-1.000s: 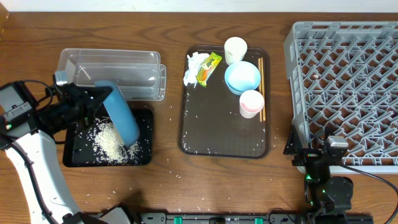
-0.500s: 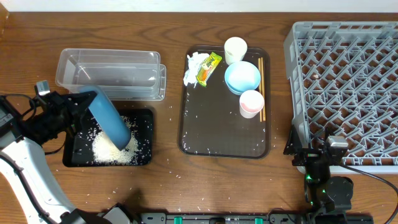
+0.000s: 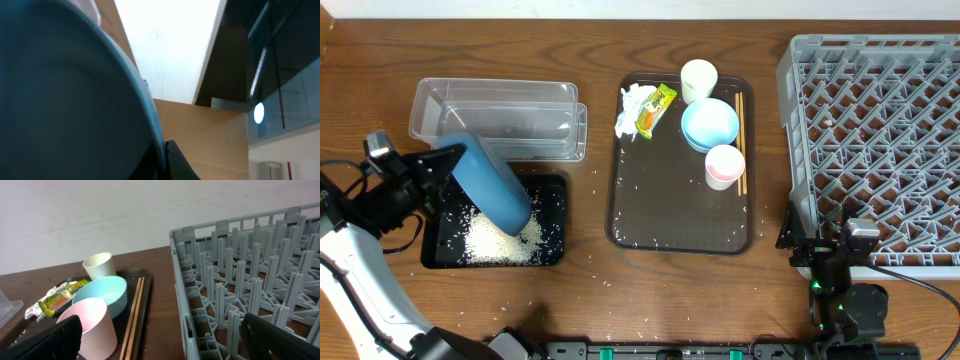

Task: Sort waste into correct bins and load items into the dishwasher rack
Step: 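Tilt the teal plate with the left gripper to dump rice onto black tray, then carry the teal plate back and set it on the brown tray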

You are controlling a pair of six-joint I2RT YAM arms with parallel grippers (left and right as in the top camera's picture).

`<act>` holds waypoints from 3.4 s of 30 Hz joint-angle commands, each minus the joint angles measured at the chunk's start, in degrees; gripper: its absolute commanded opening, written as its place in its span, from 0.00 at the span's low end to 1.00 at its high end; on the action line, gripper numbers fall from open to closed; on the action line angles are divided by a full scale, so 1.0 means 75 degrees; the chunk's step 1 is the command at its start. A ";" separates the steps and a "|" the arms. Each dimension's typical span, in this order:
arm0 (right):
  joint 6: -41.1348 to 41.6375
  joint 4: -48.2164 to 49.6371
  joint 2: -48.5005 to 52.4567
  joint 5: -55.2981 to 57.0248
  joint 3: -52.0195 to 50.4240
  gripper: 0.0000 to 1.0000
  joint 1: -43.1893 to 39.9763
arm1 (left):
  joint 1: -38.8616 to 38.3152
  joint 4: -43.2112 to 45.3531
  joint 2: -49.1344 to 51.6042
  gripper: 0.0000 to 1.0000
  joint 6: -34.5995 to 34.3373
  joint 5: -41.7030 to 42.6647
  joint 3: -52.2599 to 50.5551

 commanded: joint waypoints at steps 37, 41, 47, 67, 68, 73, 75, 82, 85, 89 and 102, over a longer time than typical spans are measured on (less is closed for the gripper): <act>-0.0105 -0.0012 -0.0047 0.0067 -0.0020 0.99 -0.0055 | -0.9556 0.2926 -0.1020 0.06 0.0493 -0.7385 -0.0006; -0.0105 -0.0012 -0.0047 0.0067 -0.0020 0.99 -0.0055 | -1.0780 0.3075 -0.0379 0.06 0.0629 -0.9186 -0.0006; -0.0105 -0.0012 -0.0047 0.0067 -0.0020 0.99 -0.0055 | -1.1820 0.3660 0.0682 0.06 0.0635 -0.9958 -0.0006; -0.0105 -0.0012 -0.0047 0.0067 -0.0020 0.99 -0.0055 | -1.2164 0.4234 0.2328 0.06 0.0970 -0.9993 -0.0009; -0.0105 -0.0012 -0.0047 0.0067 -0.0020 0.99 -0.0055 | -1.2167 0.4188 0.2381 0.06 0.0965 -1.0078 -0.0009; -0.0105 -0.0012 -0.0047 0.0067 -0.0020 0.99 -0.0052 | -1.2179 0.3885 0.2524 0.06 0.0851 -1.0180 -0.0012; -0.0105 -0.0012 -0.0047 0.0067 -0.0020 0.99 -0.0052 | -1.2179 0.3891 0.2524 0.06 0.0848 -1.0150 -0.0012; -0.0105 -0.0012 -0.0047 0.0067 -0.0020 0.99 -0.0052 | -1.2179 0.3893 0.2521 0.17 0.0848 -0.9809 -0.0012; -0.0105 -0.0012 -0.0047 0.0067 -0.0020 0.99 -0.0055 | -1.2179 0.3893 0.2518 0.22 0.0851 -0.9774 -0.0012; -0.0105 -0.0012 -0.0047 0.0067 -0.0020 0.99 -0.0055 | -1.2170 0.3902 0.2460 0.22 0.0854 -0.9789 0.0006; -0.0105 -0.0012 -0.0047 0.0067 -0.0020 0.99 -0.0055 | -1.1354 0.3931 0.0944 0.45 0.0854 -1.2217 0.0350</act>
